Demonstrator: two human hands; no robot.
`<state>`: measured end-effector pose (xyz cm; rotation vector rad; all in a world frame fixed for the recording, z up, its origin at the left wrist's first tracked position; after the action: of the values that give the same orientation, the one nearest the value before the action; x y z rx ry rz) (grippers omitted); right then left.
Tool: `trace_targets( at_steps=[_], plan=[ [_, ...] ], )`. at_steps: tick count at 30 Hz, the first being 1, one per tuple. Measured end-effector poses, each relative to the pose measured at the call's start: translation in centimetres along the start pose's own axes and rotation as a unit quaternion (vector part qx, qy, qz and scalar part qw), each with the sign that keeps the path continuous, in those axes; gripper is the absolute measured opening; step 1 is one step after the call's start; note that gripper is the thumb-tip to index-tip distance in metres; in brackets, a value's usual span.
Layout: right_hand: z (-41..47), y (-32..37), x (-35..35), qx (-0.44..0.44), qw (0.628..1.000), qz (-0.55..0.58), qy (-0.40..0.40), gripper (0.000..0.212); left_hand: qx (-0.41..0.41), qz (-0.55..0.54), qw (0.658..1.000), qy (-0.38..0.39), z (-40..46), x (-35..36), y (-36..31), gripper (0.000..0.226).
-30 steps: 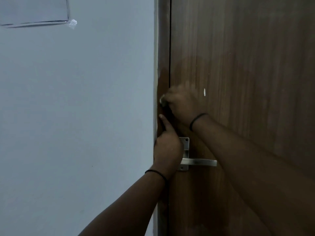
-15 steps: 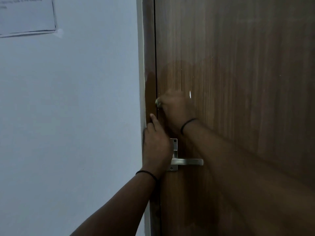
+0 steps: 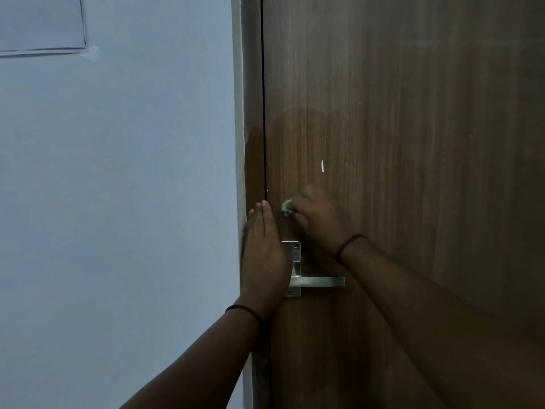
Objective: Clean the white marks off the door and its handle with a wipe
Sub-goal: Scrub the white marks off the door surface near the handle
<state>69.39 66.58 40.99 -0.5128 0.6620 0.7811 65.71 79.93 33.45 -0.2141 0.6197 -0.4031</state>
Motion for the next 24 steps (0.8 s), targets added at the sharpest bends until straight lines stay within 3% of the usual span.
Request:
trace_targets(
  at_steps=[3,6,8,10,12,13,15,17,19,21,22,24],
  plan=[
    [-1.8,-3.6,-1.4,0.114,0.986,0.042,-0.112,0.013,0.009,0.011,1.000,0.013,-0.1,-0.3,-0.2,0.070],
    [0.3,-6.1,-4.1,0.244,0.936,0.117,-0.226,0.013,0.032,0.019,0.999,0.025,0.3,-0.1,-1.5,0.071],
    [1.7,-5.5,-4.4,0.235,0.944,0.088,-0.213,0.016,0.034,0.027,0.999,0.031,0.6,0.5,-2.7,0.069],
    [1.0,-3.7,-3.0,0.122,0.984,0.009,-0.127,0.016,0.033,0.024,0.998,0.038,0.6,1.4,-3.7,0.067],
    [-2.2,-2.9,-0.8,0.013,0.998,-0.019,-0.053,0.013,0.031,0.037,0.998,0.050,0.5,1.9,-3.8,0.067],
    [-4.3,-3.5,-0.1,0.002,1.000,-0.012,-0.027,0.013,0.034,0.046,0.997,0.055,0.4,2.2,-3.8,0.068],
    [-7.6,-5.6,-0.2,0.033,0.999,0.016,-0.031,0.014,0.043,0.057,0.996,0.060,0.4,2.3,-3.5,0.069],
    [-8.3,-8.3,-1.8,0.130,0.984,0.033,-0.118,0.013,0.052,0.057,0.995,0.067,0.4,2.2,-3.2,0.068],
    [-6.3,-10.2,-4.5,0.261,0.936,0.068,-0.226,0.014,0.056,0.052,0.994,0.073,0.3,2.1,-3.2,0.068],
    [-3.4,-9.9,-6.3,0.277,0.917,0.091,-0.273,0.015,0.056,0.043,0.995,0.072,0.1,1.9,-3.3,0.067],
    [-2.1,-8.9,-6.3,0.237,0.936,0.090,-0.244,0.016,0.054,0.039,0.995,0.069,-0.1,1.8,-3.3,0.066],
    [-1.4,-5.9,-4.2,0.132,0.983,0.072,-0.108,0.017,0.042,0.034,0.997,0.063,-0.5,1.5,-3.2,0.063]
  ],
)
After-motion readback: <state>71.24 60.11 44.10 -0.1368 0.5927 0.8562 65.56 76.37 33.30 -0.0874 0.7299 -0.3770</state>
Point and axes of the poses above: each hand's wrist, its own z-axis towards the middle knuckle, its own x-axis out of the palm, y = z × x, the point moved 1 cm from there along z, towards the middle knuckle, and after that the axes turned 13 degrees about y, right-handed, at the moved point
